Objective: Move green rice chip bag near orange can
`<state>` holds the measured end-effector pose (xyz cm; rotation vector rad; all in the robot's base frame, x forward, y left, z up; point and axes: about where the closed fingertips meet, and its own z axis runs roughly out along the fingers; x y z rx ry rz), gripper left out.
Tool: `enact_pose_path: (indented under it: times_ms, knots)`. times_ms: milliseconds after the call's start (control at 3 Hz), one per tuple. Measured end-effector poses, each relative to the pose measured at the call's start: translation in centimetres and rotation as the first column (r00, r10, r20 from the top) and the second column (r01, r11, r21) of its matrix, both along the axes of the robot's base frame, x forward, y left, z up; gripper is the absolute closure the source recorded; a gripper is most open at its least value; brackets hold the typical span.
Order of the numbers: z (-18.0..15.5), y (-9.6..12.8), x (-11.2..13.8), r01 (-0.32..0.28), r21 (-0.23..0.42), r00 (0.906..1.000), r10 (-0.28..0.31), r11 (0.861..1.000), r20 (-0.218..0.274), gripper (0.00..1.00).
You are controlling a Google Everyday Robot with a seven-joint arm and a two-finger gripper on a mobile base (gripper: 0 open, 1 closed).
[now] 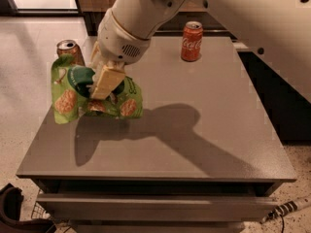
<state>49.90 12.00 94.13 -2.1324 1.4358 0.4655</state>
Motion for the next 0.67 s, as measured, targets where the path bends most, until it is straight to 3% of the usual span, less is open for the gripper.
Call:
enact_pose_path:
  times_ms: [667]
  knots:
    - [0.0, 3.0, 1.7, 0.023, -0.003, 0.9997, -0.023, 1.0, 0.007, 1.0]
